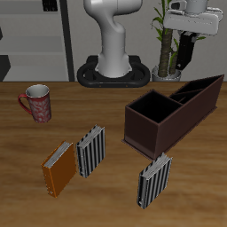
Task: Place the black book into the left desk caddy's left compartment
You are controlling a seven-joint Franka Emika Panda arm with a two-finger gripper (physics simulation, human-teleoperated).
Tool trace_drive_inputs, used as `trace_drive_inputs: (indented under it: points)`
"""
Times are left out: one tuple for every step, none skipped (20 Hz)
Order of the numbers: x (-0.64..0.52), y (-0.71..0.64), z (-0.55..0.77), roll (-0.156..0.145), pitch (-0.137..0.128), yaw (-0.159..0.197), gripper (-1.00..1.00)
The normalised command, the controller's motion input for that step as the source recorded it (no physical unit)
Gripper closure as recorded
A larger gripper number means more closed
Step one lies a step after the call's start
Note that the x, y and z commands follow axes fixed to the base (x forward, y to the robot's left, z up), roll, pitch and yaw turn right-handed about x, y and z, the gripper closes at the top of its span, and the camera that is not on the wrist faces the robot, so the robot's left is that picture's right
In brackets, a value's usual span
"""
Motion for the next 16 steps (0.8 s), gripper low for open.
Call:
trace_drive_inputs:
  points:
    - [0.02, 0.14, 0.07, 0.034, -0.03, 0.009, 1.0]
    - [0.21, 0.29, 0.15, 0.02, -0.066, 0.023, 1.0]
    - [0.11, 0.21, 0.06, -0.001, 0.02, -0.031, 1.0]
    - [0.0, 0.1, 0.05, 0.033, -0.019, 0.012, 1.0]
    - [0.17, 0.18, 0.06, 0.042, -0.053, 0.023, 1.0]
    - [0.23, 0.1, 0.0, -0.059, 0.03, -0.048, 1.0]
    - [-0.1, -0.03, -0.02, 0.0, 0.0, 0.0, 1.0]
    - [0.58, 0.31, -0.01, 0.045, -0.014, 0.033, 1.0]
    - [0.23, 0.06, -0.03, -0.004, 0.04, -0.012, 1.0]
    - [0.21, 0.02, 0.06, 0.008, -0.028, -0.001, 1.0]
    - [-0.12, -0.02, 0.03, 0.0, 0.0, 0.0, 1.0]
    - [0.76, -0.04, -0.08, -0.096, 0.061, -0.035, 1.0]
    - [-0.09, 0.0, 0.01, 0.0, 0.0, 0.0, 1.0]
    - [0.22, 0.03, -0.05, -0.004, 0.028, 0.008, 1.0]
    - [0.43, 0.07, -0.09, 0.004, 0.039, 0.021, 1.0]
    - [0.32, 0.14, -0.11, 0.059, 0.082, 0.007, 1.0]
